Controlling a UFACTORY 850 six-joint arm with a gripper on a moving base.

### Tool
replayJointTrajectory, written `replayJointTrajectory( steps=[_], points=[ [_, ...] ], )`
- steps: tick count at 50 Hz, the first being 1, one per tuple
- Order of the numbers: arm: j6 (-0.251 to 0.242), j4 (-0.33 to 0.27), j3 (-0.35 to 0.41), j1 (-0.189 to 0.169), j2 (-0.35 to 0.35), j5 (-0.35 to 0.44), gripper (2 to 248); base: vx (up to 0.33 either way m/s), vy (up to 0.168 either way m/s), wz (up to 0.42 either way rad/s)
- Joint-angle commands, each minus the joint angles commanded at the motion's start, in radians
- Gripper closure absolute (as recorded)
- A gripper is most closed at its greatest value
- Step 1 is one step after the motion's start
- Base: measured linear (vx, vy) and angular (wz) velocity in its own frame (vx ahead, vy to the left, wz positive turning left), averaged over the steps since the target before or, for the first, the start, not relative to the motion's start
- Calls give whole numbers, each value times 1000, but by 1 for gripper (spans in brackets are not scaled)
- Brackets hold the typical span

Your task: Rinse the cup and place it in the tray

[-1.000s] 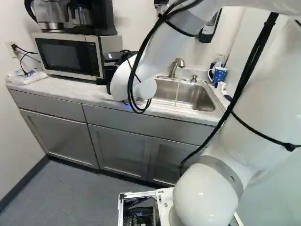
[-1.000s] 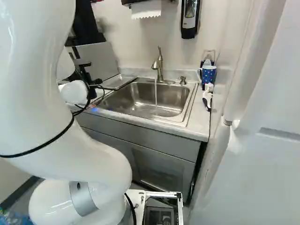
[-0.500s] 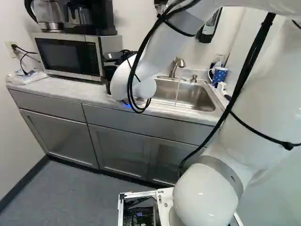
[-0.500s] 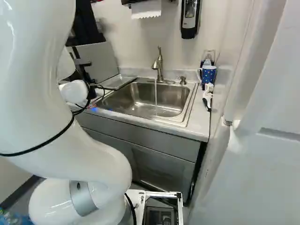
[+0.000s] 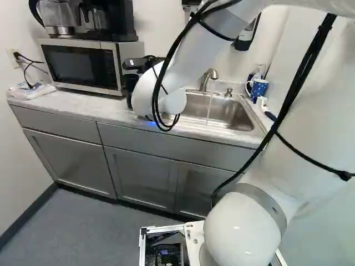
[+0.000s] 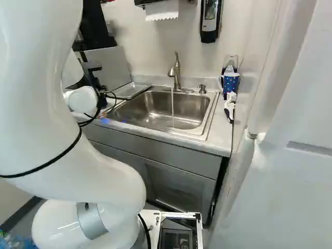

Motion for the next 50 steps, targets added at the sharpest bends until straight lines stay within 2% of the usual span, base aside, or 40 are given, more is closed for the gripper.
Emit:
replayJointTrajectory(
  steps=[18, 50],
  points=[
    [0, 0, -2, -61, 40, -3, 126, 0, 0, 0],
    [0, 0, -63, -173, 50, -70, 126, 0, 0, 0]
  ],
)
